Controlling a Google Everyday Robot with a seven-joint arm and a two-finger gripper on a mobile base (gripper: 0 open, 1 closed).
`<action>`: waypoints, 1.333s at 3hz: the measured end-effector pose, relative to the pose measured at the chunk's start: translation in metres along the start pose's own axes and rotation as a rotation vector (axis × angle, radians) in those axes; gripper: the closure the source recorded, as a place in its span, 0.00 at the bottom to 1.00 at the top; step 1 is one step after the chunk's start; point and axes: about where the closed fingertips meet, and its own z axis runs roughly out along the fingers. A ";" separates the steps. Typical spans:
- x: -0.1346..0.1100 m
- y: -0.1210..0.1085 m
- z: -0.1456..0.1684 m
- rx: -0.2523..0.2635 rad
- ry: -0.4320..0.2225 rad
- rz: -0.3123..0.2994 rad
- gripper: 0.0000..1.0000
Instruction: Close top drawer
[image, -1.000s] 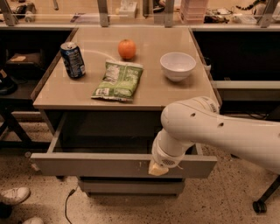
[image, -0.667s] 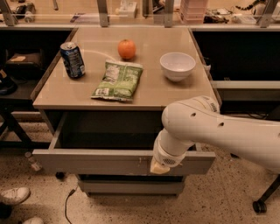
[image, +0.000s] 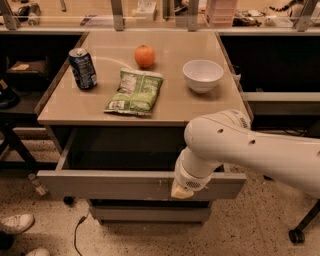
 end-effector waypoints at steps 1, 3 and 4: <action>0.000 0.000 0.000 0.000 0.000 0.000 0.17; 0.000 0.000 0.000 0.000 0.000 0.000 0.00; 0.000 0.000 0.000 0.000 0.000 0.000 0.18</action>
Offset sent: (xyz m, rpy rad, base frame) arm 0.0000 0.0000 0.0000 0.0000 0.0000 0.0000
